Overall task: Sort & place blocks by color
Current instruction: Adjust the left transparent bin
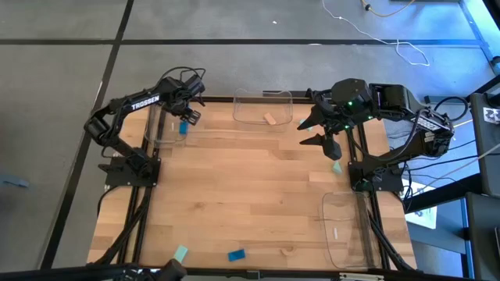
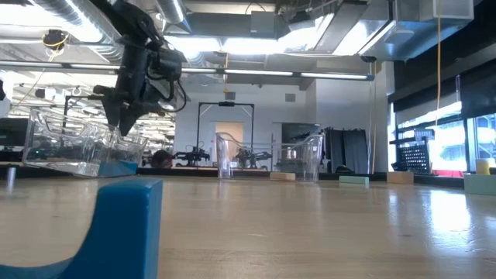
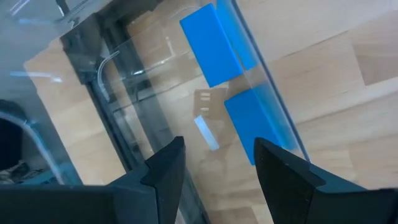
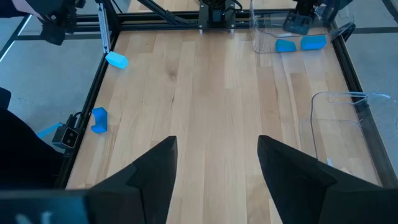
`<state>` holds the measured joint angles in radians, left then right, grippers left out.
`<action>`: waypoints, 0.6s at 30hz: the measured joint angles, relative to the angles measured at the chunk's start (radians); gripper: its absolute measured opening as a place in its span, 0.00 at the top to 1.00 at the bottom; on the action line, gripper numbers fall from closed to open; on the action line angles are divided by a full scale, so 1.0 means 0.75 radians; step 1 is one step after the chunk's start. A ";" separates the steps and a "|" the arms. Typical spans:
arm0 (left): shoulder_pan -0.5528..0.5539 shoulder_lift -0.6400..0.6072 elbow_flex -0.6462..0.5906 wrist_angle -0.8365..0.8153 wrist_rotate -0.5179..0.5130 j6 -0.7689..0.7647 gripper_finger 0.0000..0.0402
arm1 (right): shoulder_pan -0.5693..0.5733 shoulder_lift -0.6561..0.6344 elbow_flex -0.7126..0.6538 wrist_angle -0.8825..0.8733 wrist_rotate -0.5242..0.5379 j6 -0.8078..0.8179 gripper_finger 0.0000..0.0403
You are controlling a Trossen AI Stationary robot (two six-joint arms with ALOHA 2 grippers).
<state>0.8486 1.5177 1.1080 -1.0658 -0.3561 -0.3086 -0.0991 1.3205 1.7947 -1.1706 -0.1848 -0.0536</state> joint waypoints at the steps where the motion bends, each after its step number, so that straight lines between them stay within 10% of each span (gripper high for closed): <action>1: 0.000 0.014 0.000 0.007 0.000 0.003 0.55 | 0.000 0.000 0.000 0.000 0.000 0.000 0.45; 18: -0.001 0.074 0.000 0.150 0.124 0.006 0.55 | 0.000 0.000 0.000 -0.001 0.000 0.000 0.45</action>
<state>0.8478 1.5734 1.1080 -0.9536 -0.2630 -0.3038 -0.0994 1.3205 1.7947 -1.1709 -0.1848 -0.0536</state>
